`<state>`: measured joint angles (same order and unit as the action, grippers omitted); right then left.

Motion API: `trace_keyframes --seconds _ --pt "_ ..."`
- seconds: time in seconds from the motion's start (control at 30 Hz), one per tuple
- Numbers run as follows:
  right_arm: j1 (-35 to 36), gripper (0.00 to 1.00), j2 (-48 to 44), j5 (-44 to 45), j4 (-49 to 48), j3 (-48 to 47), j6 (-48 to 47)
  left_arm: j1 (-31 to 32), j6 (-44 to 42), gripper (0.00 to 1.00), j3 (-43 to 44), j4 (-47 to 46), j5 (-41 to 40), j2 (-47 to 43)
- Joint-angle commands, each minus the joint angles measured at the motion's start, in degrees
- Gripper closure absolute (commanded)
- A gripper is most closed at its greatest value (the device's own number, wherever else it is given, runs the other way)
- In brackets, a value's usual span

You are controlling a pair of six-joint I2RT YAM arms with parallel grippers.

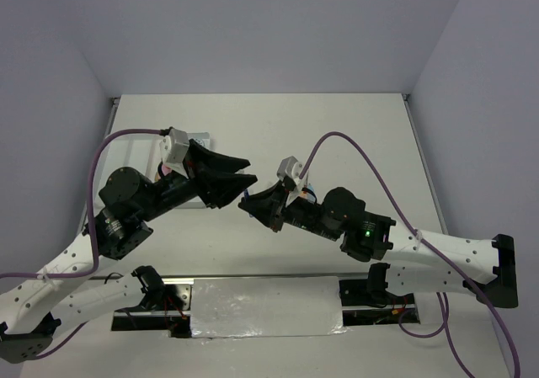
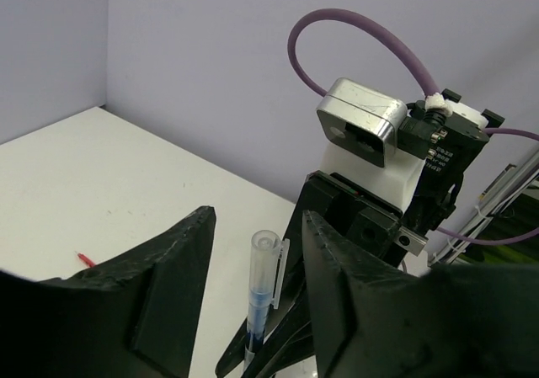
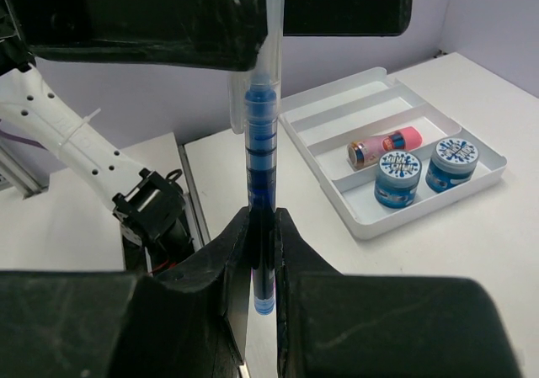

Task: Sort the stationery into containers
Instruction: Close the pen cap on the pen.

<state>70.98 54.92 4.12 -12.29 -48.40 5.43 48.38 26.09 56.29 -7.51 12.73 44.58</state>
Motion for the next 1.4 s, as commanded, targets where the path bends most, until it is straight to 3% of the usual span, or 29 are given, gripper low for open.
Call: trace_keyframes --seconds 0.0,0.1,0.17,0.2,0.23,0.33,0.7,0.87,1.13,1.37 --pt "-0.32 1.00 0.28 1.42 -0.63 -0.90 -0.07 0.22 0.54 0.43 1.01 -2.42 1.07 0.07" --pt "-0.40 1.00 0.19 1.24 -0.45 -1.34 0.10 0.22 0.72 0.46 0.57 -2.60 1.33 0.42" --pt "-0.41 1.00 0.02 1.24 -0.36 -1.43 0.28 0.22 0.98 0.57 0.66 -2.51 1.77 0.86" --pt "-0.40 1.00 0.02 1.33 -0.36 -1.69 0.37 0.22 0.98 0.64 0.83 -1.99 1.77 1.12" --pt "-0.49 1.00 0.10 1.42 -0.10 -1.78 0.63 0.22 0.98 0.79 0.92 -1.72 1.77 1.56" --pt "-0.41 1.00 -0.42 1.86 0.43 -2.48 1.25 0.22 1.25 1.00 0.84 -1.28 1.60 2.09" --pt "-1.10 1.00 -0.34 6.95 5.26 -15.13 0.82 0.40 4.32 1.00 -3.20 1.18 1.07 4.46" --pt "-5.23 1.00 2.74 2.66 6.67 -23.39 0.46 1.63 6.78 1.00 -8.12 0.30 -0.95 4.03" --pt "-9.89 1.00 9.94 -2.97 10.18 -39.12 2.48 8.66 7.66 1.00 -14.18 -1.28 -6.14 5.26" --pt "-13.67 1.00 10.12 -4.81 5.97 -40.63 7.66 12.17 11.44 1.00 -21.22 -7.86 -6.49 7.45"
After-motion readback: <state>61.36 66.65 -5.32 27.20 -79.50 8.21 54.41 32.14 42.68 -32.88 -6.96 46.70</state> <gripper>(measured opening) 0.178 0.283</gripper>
